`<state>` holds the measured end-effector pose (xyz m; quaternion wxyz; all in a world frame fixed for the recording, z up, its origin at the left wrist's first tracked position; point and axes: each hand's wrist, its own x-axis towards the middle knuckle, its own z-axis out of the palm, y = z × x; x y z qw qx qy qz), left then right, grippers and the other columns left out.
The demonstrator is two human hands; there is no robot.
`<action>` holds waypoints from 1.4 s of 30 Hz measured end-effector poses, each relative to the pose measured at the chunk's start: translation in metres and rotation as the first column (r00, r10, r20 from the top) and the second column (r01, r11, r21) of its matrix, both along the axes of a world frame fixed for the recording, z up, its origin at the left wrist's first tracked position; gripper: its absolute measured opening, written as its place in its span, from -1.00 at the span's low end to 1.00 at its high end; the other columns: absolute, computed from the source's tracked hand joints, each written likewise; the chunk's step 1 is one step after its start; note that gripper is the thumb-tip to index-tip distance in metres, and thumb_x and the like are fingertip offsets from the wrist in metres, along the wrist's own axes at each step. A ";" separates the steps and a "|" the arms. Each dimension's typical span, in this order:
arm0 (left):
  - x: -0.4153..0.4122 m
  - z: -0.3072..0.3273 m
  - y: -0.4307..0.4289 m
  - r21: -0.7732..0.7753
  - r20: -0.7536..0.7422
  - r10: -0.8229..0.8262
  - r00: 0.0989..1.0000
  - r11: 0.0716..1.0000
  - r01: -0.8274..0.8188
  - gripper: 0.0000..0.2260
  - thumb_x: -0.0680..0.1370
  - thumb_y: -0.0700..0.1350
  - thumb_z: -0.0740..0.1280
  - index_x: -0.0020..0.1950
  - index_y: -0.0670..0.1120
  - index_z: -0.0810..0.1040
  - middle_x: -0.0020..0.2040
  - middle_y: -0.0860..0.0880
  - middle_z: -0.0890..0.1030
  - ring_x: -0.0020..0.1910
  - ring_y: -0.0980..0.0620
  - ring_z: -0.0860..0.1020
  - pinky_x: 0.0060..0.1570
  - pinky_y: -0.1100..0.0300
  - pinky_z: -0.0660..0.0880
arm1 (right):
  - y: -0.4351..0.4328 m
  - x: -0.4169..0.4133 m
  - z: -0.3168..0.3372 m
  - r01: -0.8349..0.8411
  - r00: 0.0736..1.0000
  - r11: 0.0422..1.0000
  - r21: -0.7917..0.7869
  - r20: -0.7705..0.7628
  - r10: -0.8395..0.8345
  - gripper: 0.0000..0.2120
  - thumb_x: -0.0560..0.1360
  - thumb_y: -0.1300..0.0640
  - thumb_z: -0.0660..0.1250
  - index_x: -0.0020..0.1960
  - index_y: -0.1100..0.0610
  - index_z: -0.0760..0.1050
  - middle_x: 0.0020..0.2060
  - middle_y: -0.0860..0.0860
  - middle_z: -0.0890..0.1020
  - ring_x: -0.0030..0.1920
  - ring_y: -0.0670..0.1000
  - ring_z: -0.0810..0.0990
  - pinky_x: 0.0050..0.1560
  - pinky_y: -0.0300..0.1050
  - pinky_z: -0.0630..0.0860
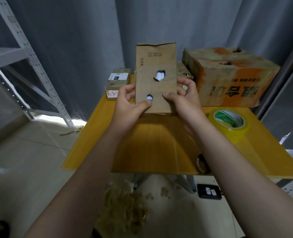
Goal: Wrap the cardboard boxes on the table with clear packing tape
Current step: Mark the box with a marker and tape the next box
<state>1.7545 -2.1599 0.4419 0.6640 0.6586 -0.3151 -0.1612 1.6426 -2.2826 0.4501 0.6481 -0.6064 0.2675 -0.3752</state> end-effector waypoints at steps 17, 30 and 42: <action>-0.009 -0.009 -0.015 -0.081 -0.234 -0.081 0.969 0.995 0.064 -0.46 0.49 -0.38 0.48 0.30 0.02 0.32 0.19 -0.11 0.69 0.10 -0.04 0.70 -0.11 0.17 0.63 | -0.004 -0.015 -0.023 -0.003 0.993 1.000 -0.018 0.121 0.005 -0.54 0.55 0.35 0.42 0.34 0.07 0.34 0.16 0.10 0.70 0.12 0.02 0.71 -0.01 -0.11 0.64; -0.001 -0.002 -0.010 -0.154 -0.281 0.036 0.959 0.985 -0.082 -0.47 0.54 -0.25 0.48 0.39 -0.05 0.28 0.14 -0.01 0.70 0.05 0.06 0.71 -0.05 0.12 0.64 | 0.006 -0.016 -0.023 -0.096 0.994 0.993 -0.065 0.049 0.099 -0.51 0.52 0.37 0.44 0.35 0.09 0.39 0.15 0.05 0.71 0.10 0.01 0.72 -0.10 -0.17 0.63; 0.002 -0.004 -0.010 -0.121 -0.198 0.149 0.969 0.977 -0.175 -0.38 0.46 -0.22 0.57 0.37 -0.06 0.28 0.14 0.05 0.59 0.14 0.06 0.64 0.19 -0.02 0.61 | 0.016 -0.017 -0.023 -0.157 0.986 0.969 -0.191 0.025 0.165 -0.52 0.51 0.46 0.41 0.34 0.19 0.35 0.12 0.08 0.67 0.00 -0.14 0.71 -0.12 -0.26 0.60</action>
